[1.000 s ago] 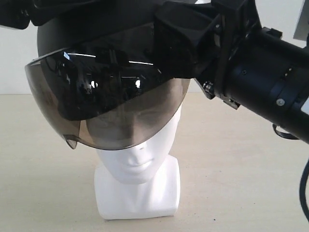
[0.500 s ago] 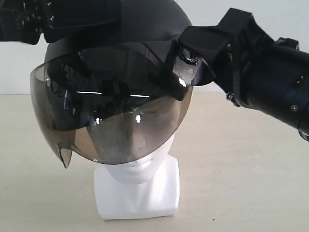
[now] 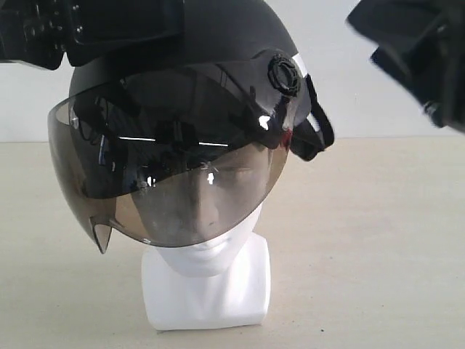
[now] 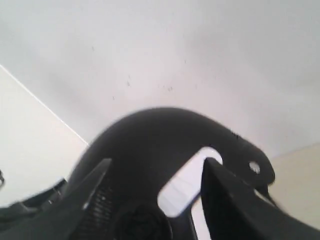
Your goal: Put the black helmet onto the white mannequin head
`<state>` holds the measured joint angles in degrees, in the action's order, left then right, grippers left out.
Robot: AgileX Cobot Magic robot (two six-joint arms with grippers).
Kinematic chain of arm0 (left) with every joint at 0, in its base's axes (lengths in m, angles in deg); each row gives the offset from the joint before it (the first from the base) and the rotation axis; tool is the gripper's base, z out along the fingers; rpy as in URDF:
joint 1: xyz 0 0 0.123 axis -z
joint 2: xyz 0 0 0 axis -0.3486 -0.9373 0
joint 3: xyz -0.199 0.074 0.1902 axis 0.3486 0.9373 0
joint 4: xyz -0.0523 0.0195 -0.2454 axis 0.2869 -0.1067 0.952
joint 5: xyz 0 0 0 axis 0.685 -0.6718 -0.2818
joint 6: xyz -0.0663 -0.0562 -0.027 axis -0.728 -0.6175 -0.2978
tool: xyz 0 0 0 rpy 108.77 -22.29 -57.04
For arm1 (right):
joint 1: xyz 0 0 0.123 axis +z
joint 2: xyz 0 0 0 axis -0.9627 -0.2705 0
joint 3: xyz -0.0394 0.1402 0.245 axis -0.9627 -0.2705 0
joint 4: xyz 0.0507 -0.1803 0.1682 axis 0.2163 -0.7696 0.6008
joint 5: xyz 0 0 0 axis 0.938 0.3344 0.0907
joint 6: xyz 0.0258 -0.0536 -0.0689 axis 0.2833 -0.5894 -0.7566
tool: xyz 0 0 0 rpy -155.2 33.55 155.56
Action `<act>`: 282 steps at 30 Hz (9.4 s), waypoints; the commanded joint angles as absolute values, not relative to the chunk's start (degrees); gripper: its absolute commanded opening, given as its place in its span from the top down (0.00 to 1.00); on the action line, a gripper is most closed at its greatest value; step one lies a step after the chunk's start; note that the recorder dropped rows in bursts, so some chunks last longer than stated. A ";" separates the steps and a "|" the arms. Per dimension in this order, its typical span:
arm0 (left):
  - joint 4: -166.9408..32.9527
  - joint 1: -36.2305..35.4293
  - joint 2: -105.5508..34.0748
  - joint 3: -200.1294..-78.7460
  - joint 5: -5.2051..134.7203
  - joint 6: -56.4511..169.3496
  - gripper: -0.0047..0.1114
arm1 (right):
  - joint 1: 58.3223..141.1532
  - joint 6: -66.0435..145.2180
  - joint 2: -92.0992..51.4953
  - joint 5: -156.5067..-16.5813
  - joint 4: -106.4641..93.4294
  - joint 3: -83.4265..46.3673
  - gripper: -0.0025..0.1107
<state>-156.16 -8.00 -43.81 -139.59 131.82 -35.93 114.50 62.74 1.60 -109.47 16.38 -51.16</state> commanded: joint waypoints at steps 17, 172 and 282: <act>-161.49 -8.38 -45.38 -138.78 128.15 -37.74 0.92 | 114.15 55.80 6.18 -103.14 12.32 -41.13 0.98; -163.85 -8.38 -37.16 -140.24 134.72 -42.85 0.92 | 114.26 59.00 -14.95 -46.10 -7.16 -23.90 0.98; -166.94 -16.34 -57.55 -162.02 134.72 -43.50 0.92 | 122.81 30.68 -29.21 -29.32 12.46 2.13 0.98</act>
